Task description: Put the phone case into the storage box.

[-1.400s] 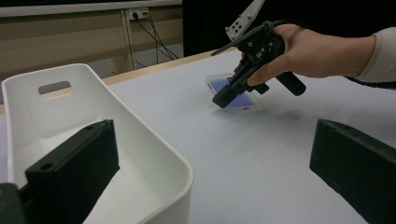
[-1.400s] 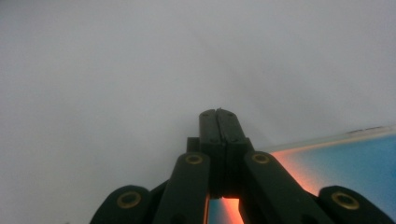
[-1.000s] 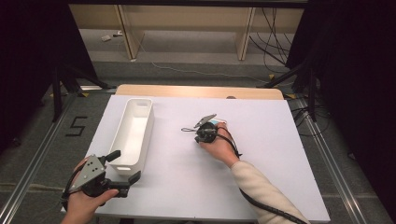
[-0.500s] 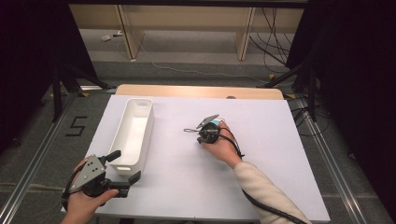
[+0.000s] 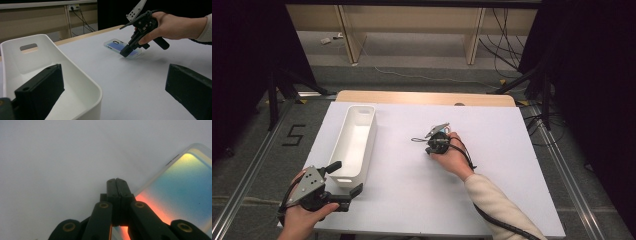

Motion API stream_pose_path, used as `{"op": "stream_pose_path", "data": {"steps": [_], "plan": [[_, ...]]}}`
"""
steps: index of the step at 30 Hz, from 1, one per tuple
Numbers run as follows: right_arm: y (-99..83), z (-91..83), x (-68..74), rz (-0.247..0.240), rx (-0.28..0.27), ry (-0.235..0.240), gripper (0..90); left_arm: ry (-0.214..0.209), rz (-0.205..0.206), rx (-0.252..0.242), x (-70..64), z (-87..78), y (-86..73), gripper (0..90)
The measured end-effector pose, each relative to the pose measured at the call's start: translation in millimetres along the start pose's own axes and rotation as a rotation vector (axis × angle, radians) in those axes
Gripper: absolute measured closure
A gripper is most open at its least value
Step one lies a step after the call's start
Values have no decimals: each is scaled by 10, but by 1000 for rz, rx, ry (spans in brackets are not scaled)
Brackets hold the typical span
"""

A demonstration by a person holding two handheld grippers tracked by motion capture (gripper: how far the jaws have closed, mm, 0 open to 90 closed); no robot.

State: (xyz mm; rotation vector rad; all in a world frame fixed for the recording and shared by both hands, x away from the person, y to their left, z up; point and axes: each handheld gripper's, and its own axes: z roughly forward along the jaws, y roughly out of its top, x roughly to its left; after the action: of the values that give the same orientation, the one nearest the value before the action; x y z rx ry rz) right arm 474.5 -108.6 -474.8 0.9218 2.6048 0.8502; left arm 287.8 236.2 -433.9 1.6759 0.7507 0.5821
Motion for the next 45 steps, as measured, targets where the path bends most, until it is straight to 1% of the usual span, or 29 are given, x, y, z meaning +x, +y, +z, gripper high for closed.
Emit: {"op": "stream_pose_path", "data": {"steps": [1, 5, 11, 13, 17, 19, 22, 23, 24, 25, 26, 27, 28, 29, 31, 32, 33, 34, 35, 36, 37, 38, 39, 40, 41, 42, 43, 44, 45], "plan": [[-3, -11, -2, 5, 8, 6, 900, 0, 0, 1, -1, 0, 0, 11], [-10, -12, -7, 8, 12, -4, 900, -1, 2, -1, -3, 1, 1, 11], [-11, -8, -7, 10, 10, 2, 900, -1, -4, -2, -8, 2, 0, 11], [-11, -6, -5, 12, 6, 4, 900, -1, 1, -2, -3, 2, 0, 11], [-9, -13, -13, 8, -8, 12, 900, -1, -4, -2, -5, 0, -1, 11], [-2, -22, -5, 18, -22, 12, 900, -2, -2, -3, -5, 0, 0, 11], [20, -67, -8, 17, -8, 18, 900, -1, -9, -4, -9, 0, -1, 11], [22, -86, -10, 19, -16, 25, 886, 0, -6, -3, -7, -1, 0, 11], [37, -119, -28, -3, -40, 9, 852, 0, -3, -2, -5, -1, -1, 11], [39, -148, -28, 0, -42, 8, 832, 0, -9, -3, -8, -1, -2, 11], [48, -174, -38, -3, -49, 5, 809, 0, -4, -2, -5, -1, 0, 11], [52, -181, -52, -11, -85, 4, 775, 0, -4, -2, -5, -1, 0, 11], [52, -181, -52, -11, -85, 4, 775, -1, -5, -3, -5, 0, -1, 11], [65, -236, -76, -13, -88, 8, 705, 0, -8, -3, -10, 1, -1, 11], [77, -303, -126, -46, -85, 23, 641, -1, -11, -3, -10, -1, -1, 11], [78, -322, -141, -56, -90, 13, 604, 0, -5, -2, -6, 0, 0, 11], [80, -354, -160, -66, -82, 18, 571, -2, 1, -3, -2, 4, 0, 11], [80, -354, -160, -66, -82, 18, 571, -2, 1, -3, -2, 4, 0, 11], [79, -415, -200, -88, -65, 31, 508, -1, -2, -2, -5, 5, 0, 11], [79, -445, -221, -106, -56, 29, 492, -1, -3, -2, -8, 5, 1, 11], [78, -472, -244, -121, -45, 39, 469, -2, -2, -3, -6, 6, 1, 11], [78, -472, -244, -121, -45, 39, 469, -2, -2, -3, -6, 6, 1, 11], [76, -521, -278, -156, -22, 50, 425, -2, 0, -2, -4, 7, 0, 11], [76, -521, -278, -156, -22, 50, 425, -2, 0, -2, -4, 7, 0, 11], [72, -531, -294, -174, -13, 49, 409, -1, -1, -1, -5, 7, -1, 11], [73, -573, -320, -215, 24, 64, 386, 0, -5, 1, -9, 7, -1, 11], [73, -573, -320, -215, 24, 64, 386, 0, -5, 1, -9, 7, -1, 11], [73, -583, -330, -239, 36, 69, 374, -1, -7, 1, -11, 8, -1, 11], [76, -604, -334, -254, 68, 85, 372, 0, -8, 3, -13, 8, -2, 11]]}}
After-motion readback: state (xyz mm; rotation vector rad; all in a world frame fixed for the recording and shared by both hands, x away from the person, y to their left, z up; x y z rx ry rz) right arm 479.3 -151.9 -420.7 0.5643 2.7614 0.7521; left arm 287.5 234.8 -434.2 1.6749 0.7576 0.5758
